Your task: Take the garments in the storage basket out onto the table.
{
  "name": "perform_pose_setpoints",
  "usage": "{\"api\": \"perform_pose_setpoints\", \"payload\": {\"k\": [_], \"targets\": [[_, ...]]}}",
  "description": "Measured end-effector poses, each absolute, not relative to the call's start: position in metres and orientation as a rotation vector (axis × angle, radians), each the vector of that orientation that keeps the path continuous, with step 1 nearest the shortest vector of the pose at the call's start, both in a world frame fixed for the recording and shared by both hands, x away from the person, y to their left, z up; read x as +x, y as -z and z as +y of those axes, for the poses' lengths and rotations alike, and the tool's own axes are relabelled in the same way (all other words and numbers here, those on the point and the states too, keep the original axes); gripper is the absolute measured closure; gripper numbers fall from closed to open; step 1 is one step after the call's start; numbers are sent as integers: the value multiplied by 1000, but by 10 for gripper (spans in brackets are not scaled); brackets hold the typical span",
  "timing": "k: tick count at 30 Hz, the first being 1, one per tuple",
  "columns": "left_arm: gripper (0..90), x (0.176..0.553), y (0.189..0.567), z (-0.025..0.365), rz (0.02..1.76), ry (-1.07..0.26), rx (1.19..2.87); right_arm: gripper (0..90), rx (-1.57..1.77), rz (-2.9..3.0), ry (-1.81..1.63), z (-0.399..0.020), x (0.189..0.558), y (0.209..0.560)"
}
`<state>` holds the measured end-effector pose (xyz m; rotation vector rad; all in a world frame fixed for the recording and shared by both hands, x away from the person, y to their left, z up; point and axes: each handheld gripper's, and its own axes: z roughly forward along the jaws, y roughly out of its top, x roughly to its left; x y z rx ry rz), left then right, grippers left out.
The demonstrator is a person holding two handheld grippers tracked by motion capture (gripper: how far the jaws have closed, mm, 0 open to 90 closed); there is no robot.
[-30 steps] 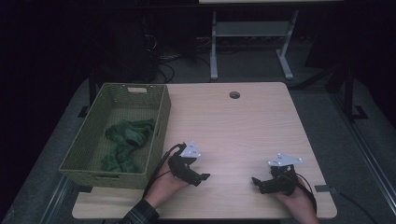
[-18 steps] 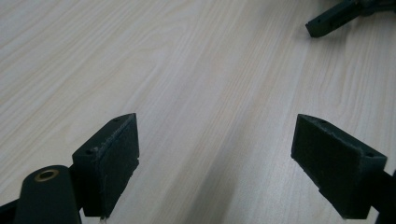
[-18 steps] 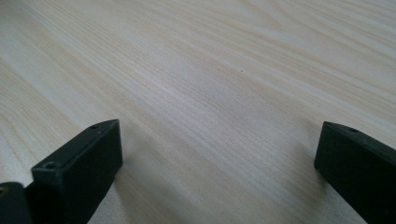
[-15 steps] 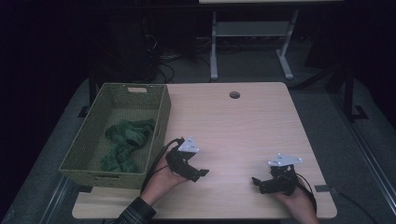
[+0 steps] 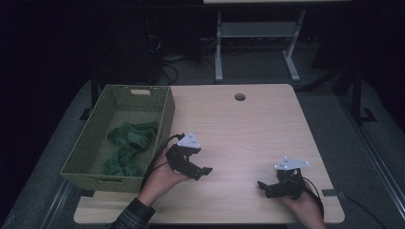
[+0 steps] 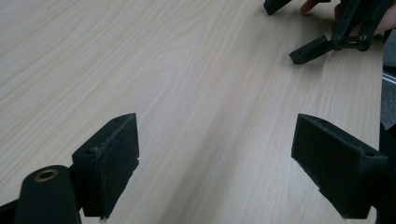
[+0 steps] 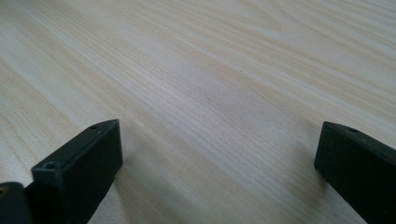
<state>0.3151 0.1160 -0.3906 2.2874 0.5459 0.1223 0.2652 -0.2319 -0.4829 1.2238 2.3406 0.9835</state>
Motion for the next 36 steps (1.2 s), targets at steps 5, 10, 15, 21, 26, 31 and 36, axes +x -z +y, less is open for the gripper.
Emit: {"api": "perform_pose_setpoints", "payload": {"k": [5,10,15,21,26,31,36], "targets": [[146,320,377,121,549,-132,2264,8,1223,2340,-983,-232,265,483],[146,325,371,126,562,-133,2256,8,1223,2340,-984,-232,265,483],[146,332,363,134,575,-139,2246,8,1222,2341,-984,-232,265,483],[146,338,353,147,585,-153,2237,8,1222,2340,-983,-232,265,483],[146,341,350,157,609,-155,2228,8,1223,2340,-983,-232,265,483],[146,342,346,167,628,-164,2234,8,1223,2340,-983,-232,265,483],[207,341,339,178,630,-166,2242,8,1221,2341,-982,-232,265,483]]}}
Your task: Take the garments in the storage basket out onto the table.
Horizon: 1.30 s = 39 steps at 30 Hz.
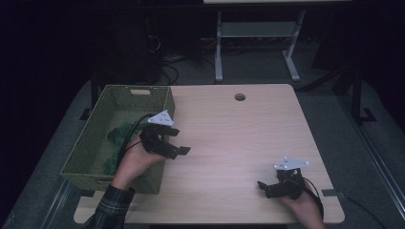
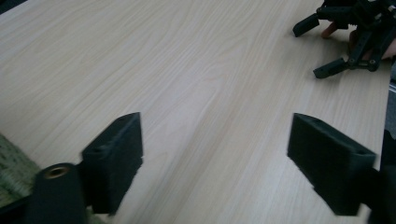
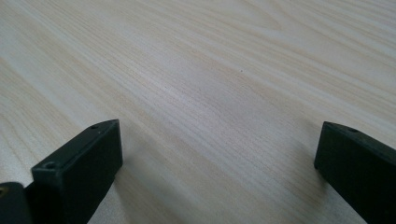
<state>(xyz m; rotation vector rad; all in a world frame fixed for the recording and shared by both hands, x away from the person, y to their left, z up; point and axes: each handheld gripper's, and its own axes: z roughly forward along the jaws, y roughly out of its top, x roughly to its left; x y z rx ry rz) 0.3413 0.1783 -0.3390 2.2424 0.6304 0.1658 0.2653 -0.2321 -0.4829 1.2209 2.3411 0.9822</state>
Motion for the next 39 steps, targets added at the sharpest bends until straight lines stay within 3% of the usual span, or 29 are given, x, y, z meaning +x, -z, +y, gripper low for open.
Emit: {"api": "perform_pose_setpoints", "payload": {"k": [21,39], "targets": [[311,343,322,243,791,-311,2232,8,1223,2341,-983,-232,265,483],[392,346,330,297,946,-400,2242,8,1223,2341,-982,-232,265,483]]}}
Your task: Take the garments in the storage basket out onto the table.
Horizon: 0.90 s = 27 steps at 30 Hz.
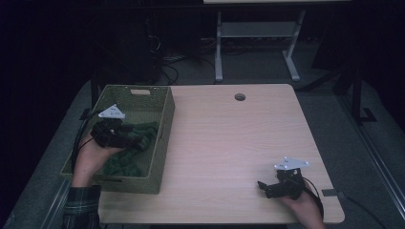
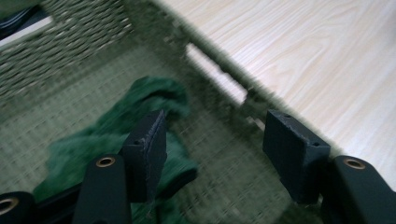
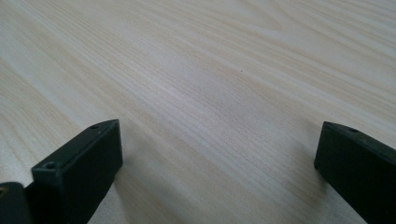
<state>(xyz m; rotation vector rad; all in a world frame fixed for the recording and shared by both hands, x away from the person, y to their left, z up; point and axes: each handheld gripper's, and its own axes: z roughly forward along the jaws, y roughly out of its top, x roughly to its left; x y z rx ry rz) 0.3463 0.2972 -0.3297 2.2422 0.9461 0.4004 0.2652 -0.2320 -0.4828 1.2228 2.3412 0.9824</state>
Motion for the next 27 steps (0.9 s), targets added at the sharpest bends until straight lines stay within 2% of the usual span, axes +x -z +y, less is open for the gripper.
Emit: {"api": "perform_pose_setpoints", "payload": {"k": [14,27], "targets": [[434,350,351,332,1059,-426,2289,8,1222,2341,-982,-232,265,483],[450,362,380,337,1097,-448,2405,8,1223,2341,-983,-232,265,483]]}}
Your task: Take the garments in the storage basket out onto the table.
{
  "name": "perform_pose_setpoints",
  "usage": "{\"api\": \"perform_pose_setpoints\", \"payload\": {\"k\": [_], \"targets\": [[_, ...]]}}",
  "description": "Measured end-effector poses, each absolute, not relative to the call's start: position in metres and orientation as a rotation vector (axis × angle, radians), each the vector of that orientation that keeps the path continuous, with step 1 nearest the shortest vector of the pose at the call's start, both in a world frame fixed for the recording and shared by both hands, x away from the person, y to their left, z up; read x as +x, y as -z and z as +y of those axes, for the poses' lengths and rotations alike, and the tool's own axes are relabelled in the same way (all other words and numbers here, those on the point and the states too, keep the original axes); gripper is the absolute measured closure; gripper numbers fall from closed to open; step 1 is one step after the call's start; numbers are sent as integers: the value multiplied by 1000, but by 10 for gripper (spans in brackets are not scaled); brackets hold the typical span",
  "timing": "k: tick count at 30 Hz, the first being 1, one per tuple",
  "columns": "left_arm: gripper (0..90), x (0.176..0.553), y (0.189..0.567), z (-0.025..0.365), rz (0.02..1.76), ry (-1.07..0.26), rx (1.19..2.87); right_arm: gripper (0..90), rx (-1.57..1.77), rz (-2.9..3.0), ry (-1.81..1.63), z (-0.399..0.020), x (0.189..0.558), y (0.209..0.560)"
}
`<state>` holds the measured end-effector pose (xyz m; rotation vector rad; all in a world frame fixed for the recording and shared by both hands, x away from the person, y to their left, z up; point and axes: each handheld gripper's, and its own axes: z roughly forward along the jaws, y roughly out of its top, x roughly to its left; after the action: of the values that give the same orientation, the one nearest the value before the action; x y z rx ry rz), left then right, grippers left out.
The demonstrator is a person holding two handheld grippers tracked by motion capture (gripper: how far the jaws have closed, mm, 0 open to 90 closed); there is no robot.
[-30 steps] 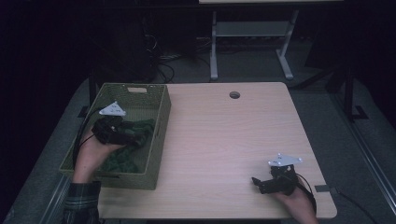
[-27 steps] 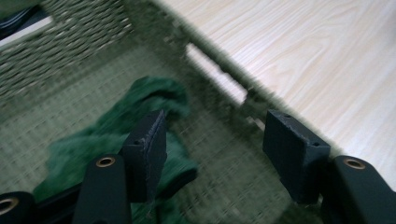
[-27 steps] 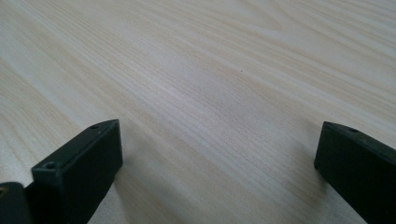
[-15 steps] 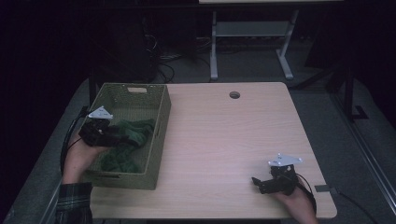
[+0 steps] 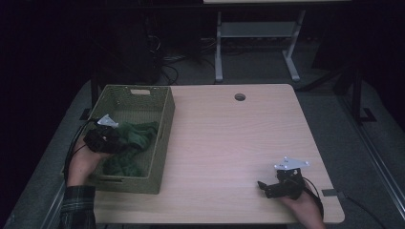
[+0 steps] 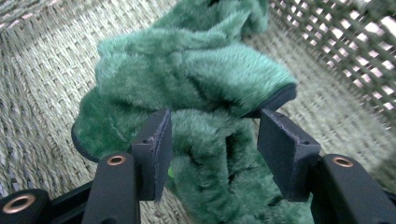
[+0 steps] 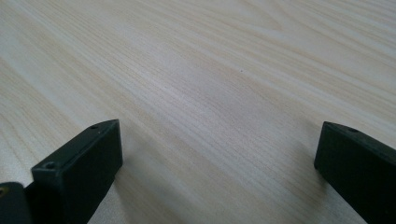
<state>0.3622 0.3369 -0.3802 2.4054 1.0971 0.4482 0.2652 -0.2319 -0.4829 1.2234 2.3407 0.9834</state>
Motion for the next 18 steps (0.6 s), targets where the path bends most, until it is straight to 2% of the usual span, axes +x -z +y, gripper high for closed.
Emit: {"api": "perform_pose_setpoints", "payload": {"k": [13,15,18], "targets": [[479,375,401,332,1105,-447,2488,8,1224,2341,-984,-232,265,483],[517,376,403,331,1105,-450,2502,8,1224,2341,-984,-232,265,483],[656,376,402,331,1103,-439,2508,8,1224,2340,-984,-232,265,483]]}}
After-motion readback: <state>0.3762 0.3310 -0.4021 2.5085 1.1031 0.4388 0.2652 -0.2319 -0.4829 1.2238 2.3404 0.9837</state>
